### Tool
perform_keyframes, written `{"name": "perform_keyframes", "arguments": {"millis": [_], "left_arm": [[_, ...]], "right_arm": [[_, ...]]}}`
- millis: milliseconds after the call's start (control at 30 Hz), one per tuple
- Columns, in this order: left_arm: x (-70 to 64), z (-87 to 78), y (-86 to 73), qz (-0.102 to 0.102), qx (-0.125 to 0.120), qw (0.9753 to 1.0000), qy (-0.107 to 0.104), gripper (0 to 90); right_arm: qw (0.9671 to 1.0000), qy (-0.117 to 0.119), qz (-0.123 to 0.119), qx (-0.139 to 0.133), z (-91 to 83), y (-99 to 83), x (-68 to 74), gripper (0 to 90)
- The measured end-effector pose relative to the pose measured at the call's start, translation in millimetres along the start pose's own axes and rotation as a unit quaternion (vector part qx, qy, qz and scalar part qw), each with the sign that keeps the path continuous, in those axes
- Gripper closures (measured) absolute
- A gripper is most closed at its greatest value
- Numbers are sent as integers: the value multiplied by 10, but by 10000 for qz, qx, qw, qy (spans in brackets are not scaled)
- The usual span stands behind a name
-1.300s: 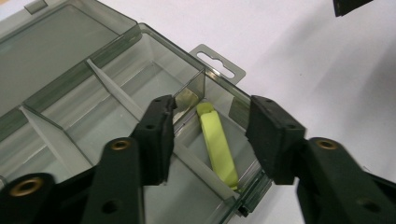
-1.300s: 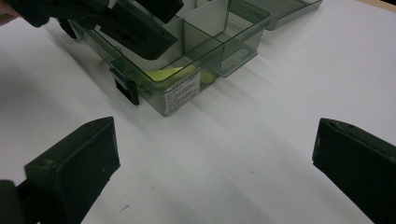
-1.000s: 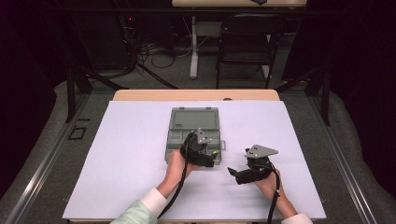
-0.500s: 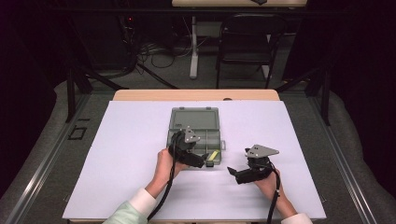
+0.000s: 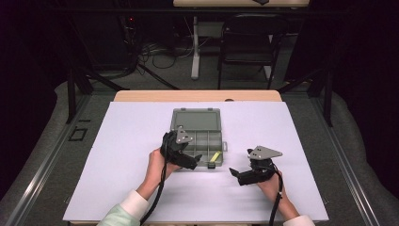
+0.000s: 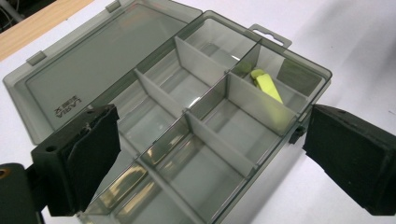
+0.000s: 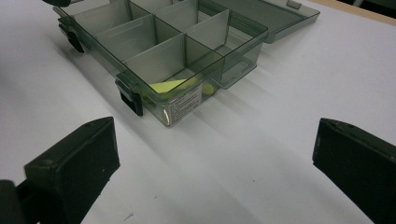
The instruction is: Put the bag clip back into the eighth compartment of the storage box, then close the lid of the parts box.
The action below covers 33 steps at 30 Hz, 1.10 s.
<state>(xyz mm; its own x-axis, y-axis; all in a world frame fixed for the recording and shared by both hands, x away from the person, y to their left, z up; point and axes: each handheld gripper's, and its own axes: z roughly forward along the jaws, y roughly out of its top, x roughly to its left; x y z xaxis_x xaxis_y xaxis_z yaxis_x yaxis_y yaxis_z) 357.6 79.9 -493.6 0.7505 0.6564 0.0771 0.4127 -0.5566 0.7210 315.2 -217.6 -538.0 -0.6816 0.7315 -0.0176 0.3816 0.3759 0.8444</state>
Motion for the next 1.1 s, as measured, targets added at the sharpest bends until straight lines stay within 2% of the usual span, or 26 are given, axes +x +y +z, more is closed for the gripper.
{"name": "perform_keyframes", "arguments": {"millis": [467,633,867,1100], "left_arm": [[137,-139,-78,-117,-20,9998,143,0],[170,-191,-86,-86,0,9998,192,0],[302,-240,-124,-169,-18,9995,248,0],[424,-226,-150,-211,49,9996,195,0]], "right_arm": [[10000,26,-20,22,9,-3,17,0],[10000,32,-48,8,5,0,25,0],[10000,51,-44,24,7,-2,27,0],[9999,70,-74,9,17,-3,31,0]]}}
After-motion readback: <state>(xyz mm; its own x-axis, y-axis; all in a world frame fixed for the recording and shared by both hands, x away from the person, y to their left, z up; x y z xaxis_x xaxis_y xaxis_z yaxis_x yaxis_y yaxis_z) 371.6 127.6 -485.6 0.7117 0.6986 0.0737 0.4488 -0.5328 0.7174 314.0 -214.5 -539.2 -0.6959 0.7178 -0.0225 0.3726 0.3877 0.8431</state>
